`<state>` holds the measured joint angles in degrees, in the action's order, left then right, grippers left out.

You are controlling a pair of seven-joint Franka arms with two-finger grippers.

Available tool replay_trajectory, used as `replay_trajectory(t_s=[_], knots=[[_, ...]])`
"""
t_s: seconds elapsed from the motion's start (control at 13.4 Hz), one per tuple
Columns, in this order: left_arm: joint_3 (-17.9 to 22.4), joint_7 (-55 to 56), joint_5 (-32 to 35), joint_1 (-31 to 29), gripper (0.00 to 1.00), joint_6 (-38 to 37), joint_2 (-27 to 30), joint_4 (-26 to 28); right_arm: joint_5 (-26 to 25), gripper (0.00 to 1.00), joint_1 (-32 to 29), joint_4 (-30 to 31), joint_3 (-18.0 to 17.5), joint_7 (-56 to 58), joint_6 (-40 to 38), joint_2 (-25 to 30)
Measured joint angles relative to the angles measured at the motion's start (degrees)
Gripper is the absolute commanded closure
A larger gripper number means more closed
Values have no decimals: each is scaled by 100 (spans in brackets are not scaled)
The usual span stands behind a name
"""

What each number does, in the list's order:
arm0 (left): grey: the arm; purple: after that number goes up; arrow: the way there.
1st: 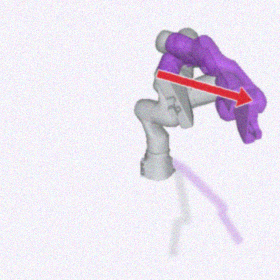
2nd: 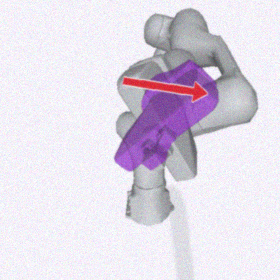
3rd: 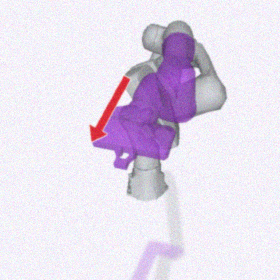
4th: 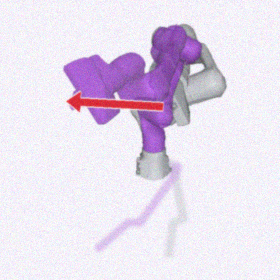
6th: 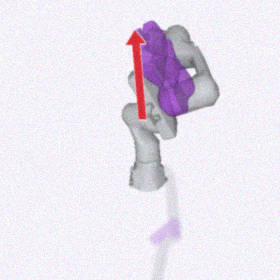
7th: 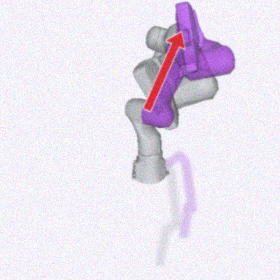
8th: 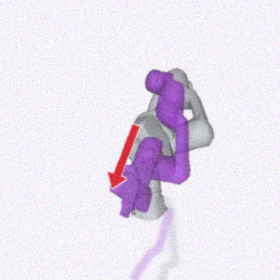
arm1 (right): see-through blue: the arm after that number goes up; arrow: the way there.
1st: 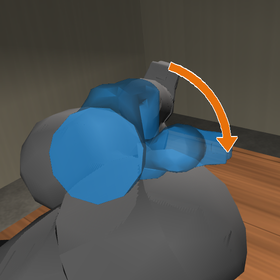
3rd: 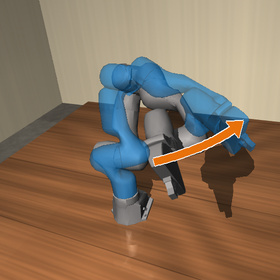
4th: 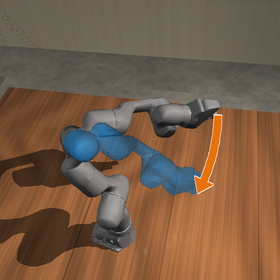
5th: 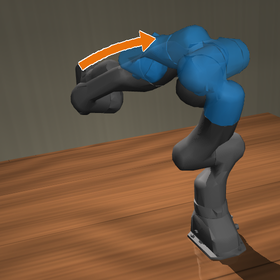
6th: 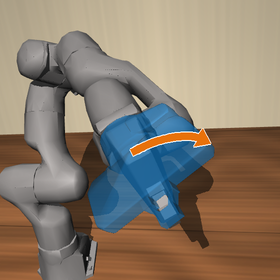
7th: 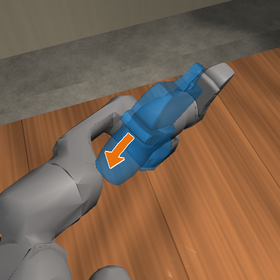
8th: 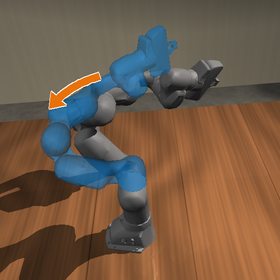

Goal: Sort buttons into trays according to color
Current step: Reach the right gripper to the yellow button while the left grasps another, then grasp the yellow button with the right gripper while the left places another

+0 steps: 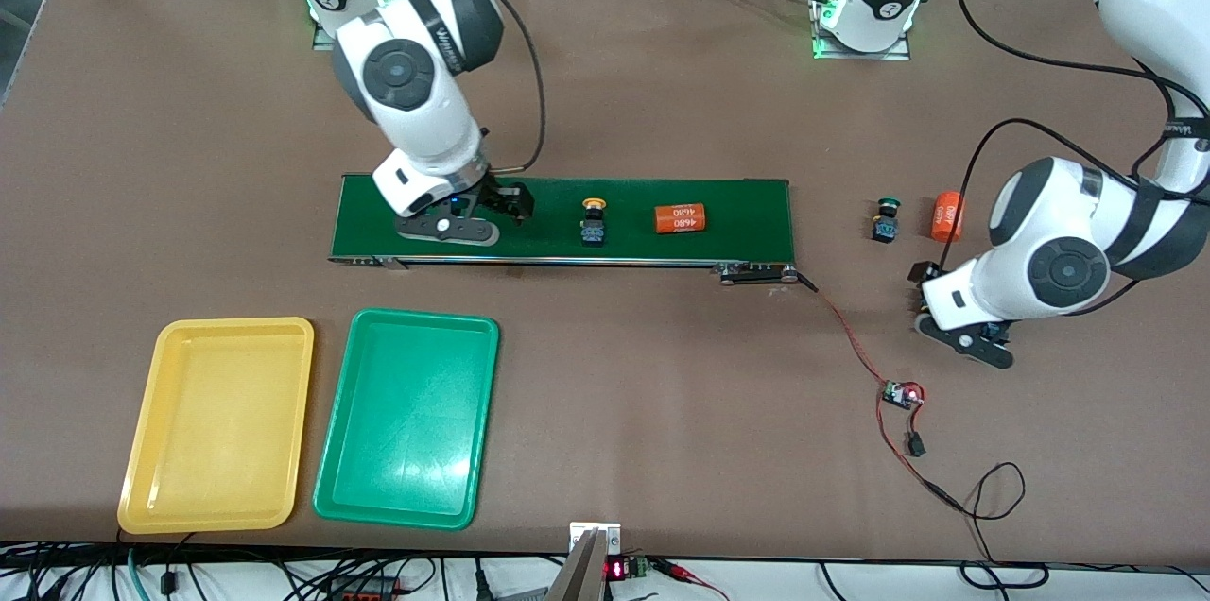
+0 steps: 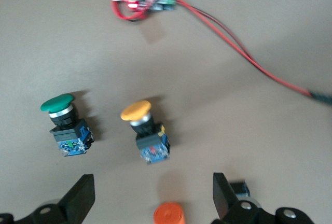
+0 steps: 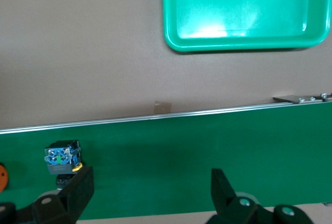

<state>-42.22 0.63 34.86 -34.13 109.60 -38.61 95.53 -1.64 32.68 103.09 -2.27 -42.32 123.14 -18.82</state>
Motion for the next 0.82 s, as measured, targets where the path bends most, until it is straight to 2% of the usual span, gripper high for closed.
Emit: replay_trajectory(t_s=[0.07,0.3,0.37,0.52,0.6,0.82], knots=[[20,260,0,-114,4,211,-146,34,-100,0,57,0,-38,-152,27,-59],[46,698,2,-456,30,1006,-551,440,-259,0,150,-2,-174,-601,275,-227],[65,739,5,-507,51,1157,-619,578,-361,0,171,-1,-185,-666,318,-284],[102,772,30,-526,82,1262,-674,680,-475,0,180,-3,-204,-694,396,-378],[98,789,35,-526,88,1262,-663,672,-499,0,182,-3,-208,-694,407,-408],[-27,858,36,-522,89,1205,-615,659,-507,0,217,-4,-224,-694,412,-455]])
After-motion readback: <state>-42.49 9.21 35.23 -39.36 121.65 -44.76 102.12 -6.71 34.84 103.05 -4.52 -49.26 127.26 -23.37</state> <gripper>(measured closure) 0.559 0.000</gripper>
